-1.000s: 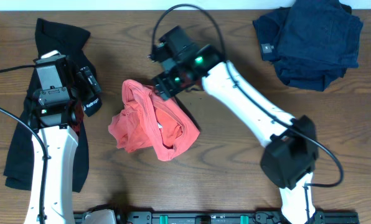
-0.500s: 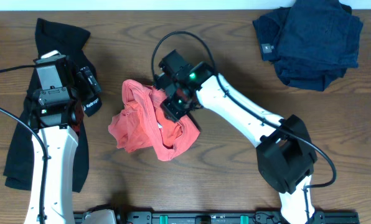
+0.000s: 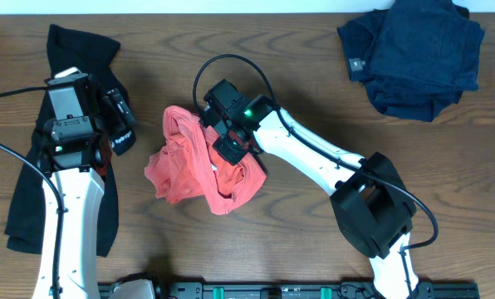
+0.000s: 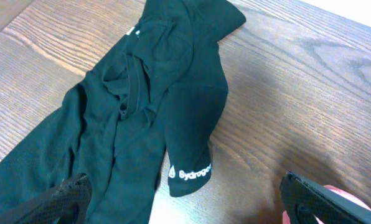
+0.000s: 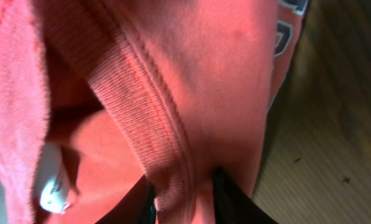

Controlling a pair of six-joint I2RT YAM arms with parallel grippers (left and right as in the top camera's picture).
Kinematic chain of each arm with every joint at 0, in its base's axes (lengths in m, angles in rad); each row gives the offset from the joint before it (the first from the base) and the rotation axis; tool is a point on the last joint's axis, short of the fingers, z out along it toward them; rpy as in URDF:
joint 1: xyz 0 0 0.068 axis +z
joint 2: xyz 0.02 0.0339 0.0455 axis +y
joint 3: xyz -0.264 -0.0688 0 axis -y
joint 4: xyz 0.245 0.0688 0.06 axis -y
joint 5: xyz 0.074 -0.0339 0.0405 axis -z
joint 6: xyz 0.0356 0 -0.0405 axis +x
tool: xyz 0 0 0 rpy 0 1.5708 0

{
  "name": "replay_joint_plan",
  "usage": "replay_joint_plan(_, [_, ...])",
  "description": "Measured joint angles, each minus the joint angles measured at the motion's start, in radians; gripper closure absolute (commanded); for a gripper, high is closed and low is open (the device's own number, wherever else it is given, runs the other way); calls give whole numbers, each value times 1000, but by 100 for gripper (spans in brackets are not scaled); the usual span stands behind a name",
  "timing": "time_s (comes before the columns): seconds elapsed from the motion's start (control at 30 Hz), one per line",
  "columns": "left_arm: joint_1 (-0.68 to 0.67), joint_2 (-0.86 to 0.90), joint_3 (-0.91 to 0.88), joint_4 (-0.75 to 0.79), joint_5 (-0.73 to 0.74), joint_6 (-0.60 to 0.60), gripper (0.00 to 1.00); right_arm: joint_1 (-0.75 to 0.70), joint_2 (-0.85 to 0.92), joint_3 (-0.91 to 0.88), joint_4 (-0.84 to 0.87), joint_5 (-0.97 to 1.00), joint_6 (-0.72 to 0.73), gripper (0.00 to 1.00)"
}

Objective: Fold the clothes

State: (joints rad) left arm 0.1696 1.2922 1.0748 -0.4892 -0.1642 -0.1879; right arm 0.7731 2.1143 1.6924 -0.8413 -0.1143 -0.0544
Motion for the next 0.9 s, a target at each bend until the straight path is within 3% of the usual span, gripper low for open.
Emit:
replay_joint_plan(0.13, [0, 0, 0, -3, 0, 0, 2, 0, 0, 0, 7, 17, -7, 98])
replay_joint_plan(0.17, [0, 0, 0, -4, 0, 0, 2, 0, 0, 0, 7, 26, -5, 99])
replay_joint_plan(0.43, [0, 0, 0, -5, 0, 0, 2, 0, 0, 25, -76, 64, -5, 99])
replay_joint_plan(0.63, [0, 0, 0, -5, 0, 0, 2, 3, 0, 203, -200, -2, -5, 99])
replay_joint_plan(0.9, [0, 0, 0, -5, 0, 0, 2, 109, -21, 304, -110, -145, 18, 99])
